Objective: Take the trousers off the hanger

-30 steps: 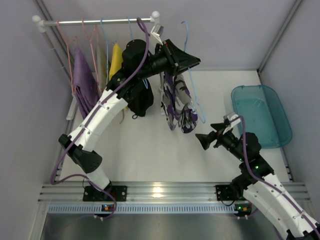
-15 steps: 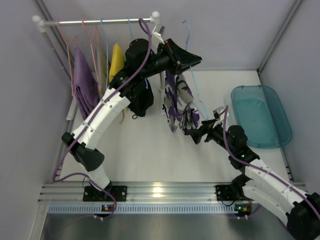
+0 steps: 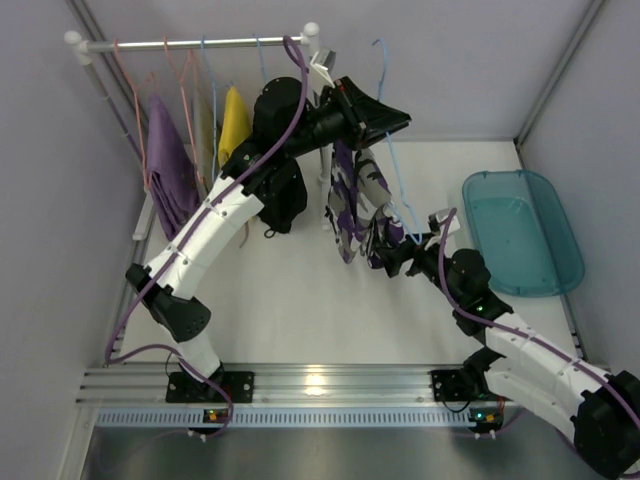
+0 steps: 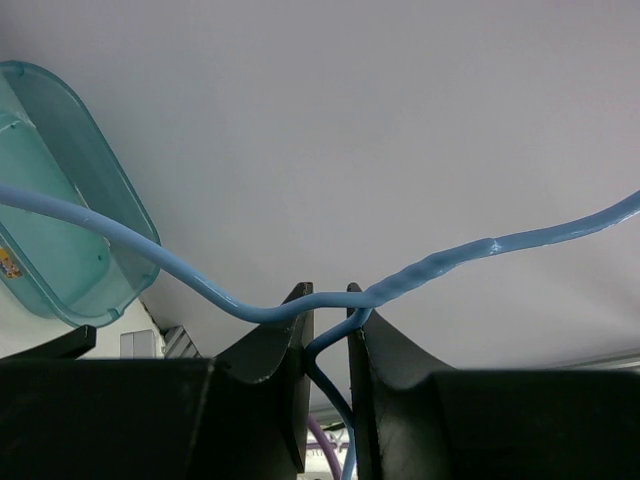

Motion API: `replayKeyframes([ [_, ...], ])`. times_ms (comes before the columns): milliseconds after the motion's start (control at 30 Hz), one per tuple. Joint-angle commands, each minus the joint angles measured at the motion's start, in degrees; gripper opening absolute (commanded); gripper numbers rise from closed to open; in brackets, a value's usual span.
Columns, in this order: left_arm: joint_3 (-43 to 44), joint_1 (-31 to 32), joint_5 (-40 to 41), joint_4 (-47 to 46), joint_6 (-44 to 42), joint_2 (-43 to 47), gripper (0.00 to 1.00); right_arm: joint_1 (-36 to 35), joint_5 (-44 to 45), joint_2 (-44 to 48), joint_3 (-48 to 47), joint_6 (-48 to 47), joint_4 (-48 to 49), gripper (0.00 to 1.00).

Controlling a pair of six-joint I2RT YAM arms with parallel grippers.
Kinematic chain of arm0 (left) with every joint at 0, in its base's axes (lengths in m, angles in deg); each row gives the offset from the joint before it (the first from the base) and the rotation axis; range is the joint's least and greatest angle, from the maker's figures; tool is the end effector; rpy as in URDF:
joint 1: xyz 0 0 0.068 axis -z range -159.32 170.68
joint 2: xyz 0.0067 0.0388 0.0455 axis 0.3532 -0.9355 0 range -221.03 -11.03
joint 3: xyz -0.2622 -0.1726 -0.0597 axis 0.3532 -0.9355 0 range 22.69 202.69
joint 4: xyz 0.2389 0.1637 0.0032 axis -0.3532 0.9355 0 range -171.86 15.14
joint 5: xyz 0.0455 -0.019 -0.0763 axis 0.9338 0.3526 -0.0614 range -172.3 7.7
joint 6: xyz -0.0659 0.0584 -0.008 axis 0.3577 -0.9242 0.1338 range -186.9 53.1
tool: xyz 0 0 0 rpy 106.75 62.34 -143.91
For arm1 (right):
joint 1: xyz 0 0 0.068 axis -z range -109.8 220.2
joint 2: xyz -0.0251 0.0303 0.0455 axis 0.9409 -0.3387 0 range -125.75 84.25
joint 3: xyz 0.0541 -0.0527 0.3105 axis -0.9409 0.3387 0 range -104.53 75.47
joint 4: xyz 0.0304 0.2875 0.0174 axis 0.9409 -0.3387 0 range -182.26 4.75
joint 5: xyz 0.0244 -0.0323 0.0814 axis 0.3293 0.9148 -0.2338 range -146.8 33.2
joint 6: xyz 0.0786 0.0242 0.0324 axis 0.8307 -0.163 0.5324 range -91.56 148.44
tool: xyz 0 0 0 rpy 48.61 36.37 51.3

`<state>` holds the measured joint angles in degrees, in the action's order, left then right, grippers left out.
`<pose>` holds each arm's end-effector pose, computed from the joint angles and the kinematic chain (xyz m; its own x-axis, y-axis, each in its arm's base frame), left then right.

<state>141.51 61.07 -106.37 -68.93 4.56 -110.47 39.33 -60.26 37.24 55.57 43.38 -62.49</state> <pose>0.3261 -0.3195 0.5855 -0.8264 -0.4335 -0.3594 0.3673 0.0686 -0.9275 0.1960 0.1227 0.2585 -0.2080 0.1754 -0.9623 -0.5280 0.8080 0.2615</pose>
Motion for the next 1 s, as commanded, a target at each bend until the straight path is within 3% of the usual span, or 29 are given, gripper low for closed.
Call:
replayKeyframes([
  [0, 4.9, 0.8, 0.3, -12.4, 0.1, 1.6, 0.00, -1.4, 5.1, -0.9, -4.0, -1.0, 7.3, 0.88],
  [233, 5.1, 1.2, 0.4, -12.4, 0.0, 1.2, 0.00, -1.6, 0.0, -1.3, -5.3, 1.2, 8.4, 0.99],
  [567, 5.3, 1.6, 0.3, -14.2, 0.2, 1.1, 0.00, -2.5, 0.3, -2.6, -6.9, 0.0, 8.3, 0.99],
  [667, 5.4, 1.7, 0.3, -14.2, 0.2, 1.1, 0.00, -2.5, 4.7, -3.0, -7.4, -1.7, 7.4, 0.89],
  [767, 5.4, 1.7, 0.0, -14.2, 0.3, 1.3, 0.00, -2.5, 8.9, -3.3, -7.5, -3.5, 7.1, 0.72],
  [967, 4.6, 2.2, -0.3, -13.8, 0.7, 1.7, 0.00, -2.5, 9.9, -4.3, -8.7, -2.6, 8.7, 0.65],
])
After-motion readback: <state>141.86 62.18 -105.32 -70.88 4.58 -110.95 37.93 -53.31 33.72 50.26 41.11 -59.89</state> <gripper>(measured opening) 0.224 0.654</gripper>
